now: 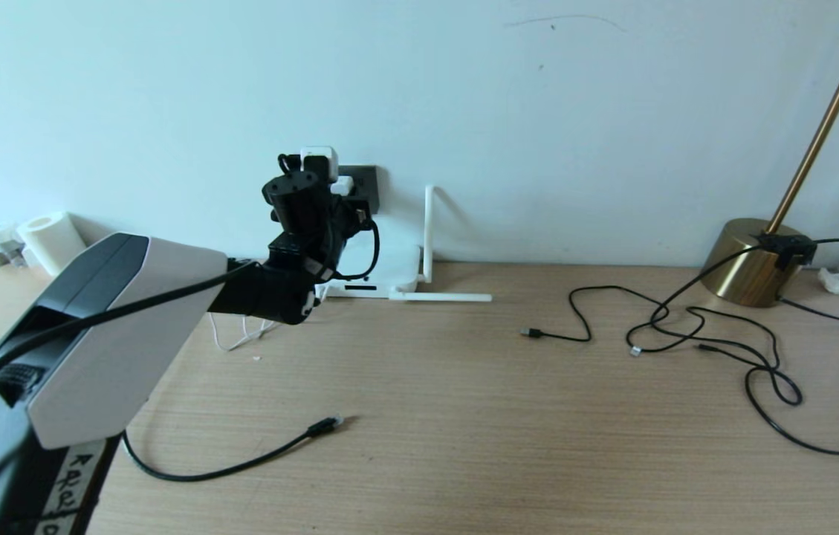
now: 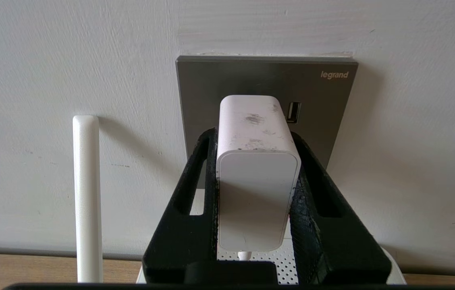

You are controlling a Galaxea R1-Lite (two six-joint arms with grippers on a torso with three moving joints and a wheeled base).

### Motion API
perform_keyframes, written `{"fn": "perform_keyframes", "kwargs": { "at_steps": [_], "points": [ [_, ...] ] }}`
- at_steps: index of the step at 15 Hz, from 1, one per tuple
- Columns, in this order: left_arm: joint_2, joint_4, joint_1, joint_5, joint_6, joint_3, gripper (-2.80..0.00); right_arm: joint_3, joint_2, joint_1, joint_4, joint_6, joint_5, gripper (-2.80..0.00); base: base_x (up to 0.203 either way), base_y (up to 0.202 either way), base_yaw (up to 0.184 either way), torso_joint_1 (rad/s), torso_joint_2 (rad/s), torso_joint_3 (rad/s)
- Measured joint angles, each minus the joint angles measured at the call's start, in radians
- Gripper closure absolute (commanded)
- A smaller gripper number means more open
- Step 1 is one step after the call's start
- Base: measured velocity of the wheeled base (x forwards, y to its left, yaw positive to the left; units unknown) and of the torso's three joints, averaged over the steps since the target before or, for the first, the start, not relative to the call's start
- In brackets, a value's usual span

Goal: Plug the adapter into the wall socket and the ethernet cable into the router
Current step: Plug plug into socket

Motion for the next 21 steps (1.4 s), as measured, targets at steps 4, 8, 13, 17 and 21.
{"fn": "perform_keyframes", "kwargs": {
  "at_steps": [4, 8, 13, 17, 21],
  "points": [
    [0.006, 0.003, 0.0, -0.002, 0.0, -0.003, 0.0, 0.0, 0.0, 0.0, 0.0, 0.0, 0.0, 0.0, 0.0, 0.0, 0.0, 0.0, 0.0, 0.0],
    [0.017, 0.002, 0.001, -0.004, 0.0, -0.015, 0.0, 0.0, 0.0, 0.0, 0.0, 0.0, 0.0, 0.0, 0.0, 0.0, 0.0, 0.0, 0.0, 0.0],
    [0.034, 0.019, 0.0, -0.003, 0.0, -0.039, 0.0, 0.0, 0.0, 0.0, 0.0, 0.0, 0.0, 0.0, 0.0, 0.0, 0.0, 0.0, 0.0, 0.0],
    [0.041, 0.027, 0.0, -0.004, 0.0, -0.052, 0.0, 0.0, 0.0, 0.0, 0.0, 0.0, 0.001, 0.0, 0.0, 0.0, 0.0, 0.0, 0.0, 0.0],
    [0.058, 0.053, -0.001, -0.003, 0.0, -0.095, 0.0, 0.0, 0.0, 0.0, 0.0, 0.0, 0.0, 0.0, 0.0, 0.0, 0.0, 0.0, 0.0, 0.0]
  ]
}}
